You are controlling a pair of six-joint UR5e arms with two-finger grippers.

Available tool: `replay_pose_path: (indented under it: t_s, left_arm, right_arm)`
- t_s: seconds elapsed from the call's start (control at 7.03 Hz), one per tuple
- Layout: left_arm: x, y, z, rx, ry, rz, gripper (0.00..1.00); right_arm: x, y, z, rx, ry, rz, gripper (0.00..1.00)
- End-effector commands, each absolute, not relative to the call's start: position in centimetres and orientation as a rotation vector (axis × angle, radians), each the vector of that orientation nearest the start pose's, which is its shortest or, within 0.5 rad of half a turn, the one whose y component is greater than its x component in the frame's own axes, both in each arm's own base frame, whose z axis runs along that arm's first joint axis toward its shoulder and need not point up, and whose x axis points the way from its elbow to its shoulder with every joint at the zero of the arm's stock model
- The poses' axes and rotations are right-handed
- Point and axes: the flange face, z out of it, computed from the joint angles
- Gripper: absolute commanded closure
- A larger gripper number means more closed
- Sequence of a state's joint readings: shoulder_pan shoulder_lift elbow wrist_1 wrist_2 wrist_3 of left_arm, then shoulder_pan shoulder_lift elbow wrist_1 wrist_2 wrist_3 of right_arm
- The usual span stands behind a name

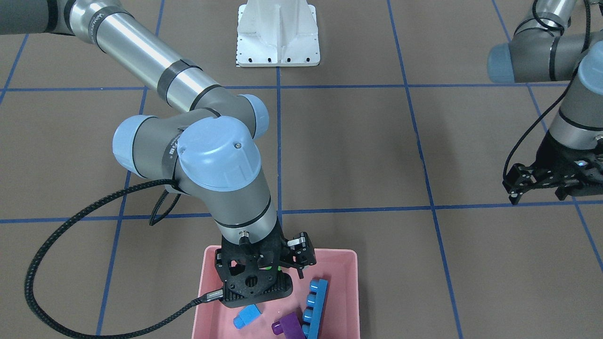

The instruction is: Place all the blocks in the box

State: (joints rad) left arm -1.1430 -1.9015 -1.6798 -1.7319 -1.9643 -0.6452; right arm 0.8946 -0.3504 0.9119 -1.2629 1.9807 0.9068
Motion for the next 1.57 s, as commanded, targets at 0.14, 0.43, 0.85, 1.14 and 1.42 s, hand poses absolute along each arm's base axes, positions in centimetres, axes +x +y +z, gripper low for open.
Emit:
replay_pose_path:
  t_s: [0.14,0.43,0.85,1.14,1.42]
  left_arm:
    - [10.1,-58.9,48.0,0.261,0.661,0.030,0.00]
    - [4.9,-57.2,52.2,0.267,0.648,0.179,0.00]
    - [-0.8,-54.4,57.5,0.295,0.723,0.359,0.00]
    - [-2.7,-51.3,62.2,0.240,0.722,0.341,0.00]
    - [-2.9,-50.1,63.3,0.237,0.722,0.338,0.00]
  right_arm:
    - [-35.3,-70.2,5.3,0.120,-0.640,-0.129,0.01]
    - [-26.6,-67.6,13.7,0.108,-0.622,-0.223,0.00]
    - [-13.0,-63.7,27.9,0.097,-0.698,-0.256,0.00]
    - [-8.4,-60.8,34.1,0.073,-0.721,-0.274,0.00]
    - [-2.4,-58.0,40.9,0.015,-0.802,-0.201,0.00]
